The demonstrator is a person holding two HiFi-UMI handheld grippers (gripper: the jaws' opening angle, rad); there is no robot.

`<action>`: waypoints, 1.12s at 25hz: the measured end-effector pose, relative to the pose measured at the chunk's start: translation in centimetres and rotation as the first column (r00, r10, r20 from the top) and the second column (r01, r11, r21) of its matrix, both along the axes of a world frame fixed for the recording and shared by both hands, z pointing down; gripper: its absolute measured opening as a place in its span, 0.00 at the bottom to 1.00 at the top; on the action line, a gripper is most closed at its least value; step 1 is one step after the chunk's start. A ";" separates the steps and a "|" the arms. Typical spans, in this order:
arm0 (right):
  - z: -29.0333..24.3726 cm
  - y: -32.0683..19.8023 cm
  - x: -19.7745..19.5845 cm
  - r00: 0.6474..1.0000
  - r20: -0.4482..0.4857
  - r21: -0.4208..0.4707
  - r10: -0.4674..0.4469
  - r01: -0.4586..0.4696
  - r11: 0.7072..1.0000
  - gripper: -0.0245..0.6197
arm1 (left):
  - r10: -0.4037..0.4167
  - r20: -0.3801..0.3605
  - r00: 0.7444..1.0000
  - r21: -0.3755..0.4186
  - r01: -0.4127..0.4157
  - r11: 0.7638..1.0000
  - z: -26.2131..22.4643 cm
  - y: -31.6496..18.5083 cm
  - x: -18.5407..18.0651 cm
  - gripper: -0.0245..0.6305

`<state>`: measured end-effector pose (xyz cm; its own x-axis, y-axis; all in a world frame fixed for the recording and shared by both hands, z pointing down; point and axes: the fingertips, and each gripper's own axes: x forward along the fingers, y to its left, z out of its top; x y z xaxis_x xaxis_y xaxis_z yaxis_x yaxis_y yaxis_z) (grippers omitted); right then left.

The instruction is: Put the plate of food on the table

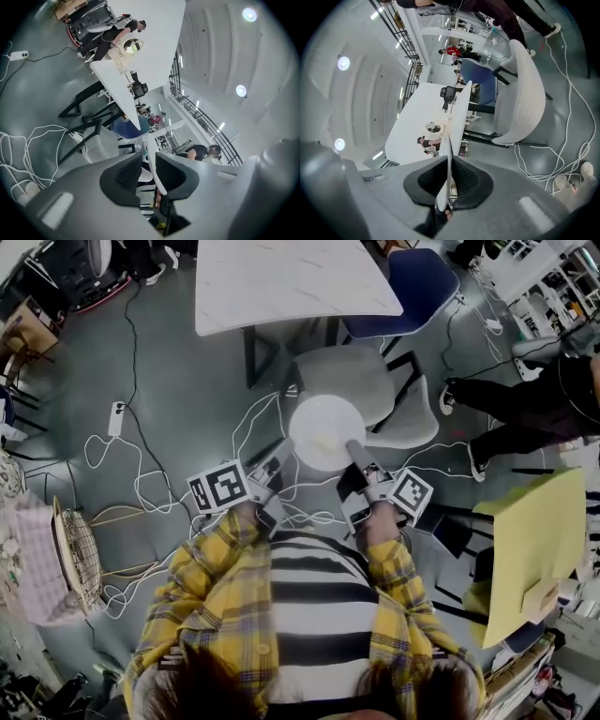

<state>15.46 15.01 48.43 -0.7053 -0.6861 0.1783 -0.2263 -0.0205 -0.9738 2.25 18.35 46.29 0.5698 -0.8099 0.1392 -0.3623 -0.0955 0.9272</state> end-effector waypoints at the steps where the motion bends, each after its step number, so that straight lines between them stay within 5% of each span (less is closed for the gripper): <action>1: 0.1 -0.4 -0.3 1.000 0.001 0.001 0.005 -0.005 1.000 0.06 | 0.003 0.002 1.000 0.001 -0.003 1.000 0.0 -0.4 -0.4 0.16; 13: 0.5 -4.9 -3.4 0.998 -0.017 0.012 0.060 -0.060 0.998 0.06 | 0.038 0.021 0.999 0.026 -0.038 0.999 0.4 -4.4 -4.5 0.17; 28: 0.5 -16.3 -4.8 0.998 -0.032 0.000 0.045 -0.045 0.999 0.06 | -0.016 0.027 1.000 -0.023 0.017 1.000 1.4 -13.8 -6.7 0.17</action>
<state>10.64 -1.29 48.97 -0.6676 -0.7168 0.2010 -0.2562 -0.0323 -0.9661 -4.45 4.51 47.68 0.5522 -0.8156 0.1727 -0.3883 -0.0682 0.9190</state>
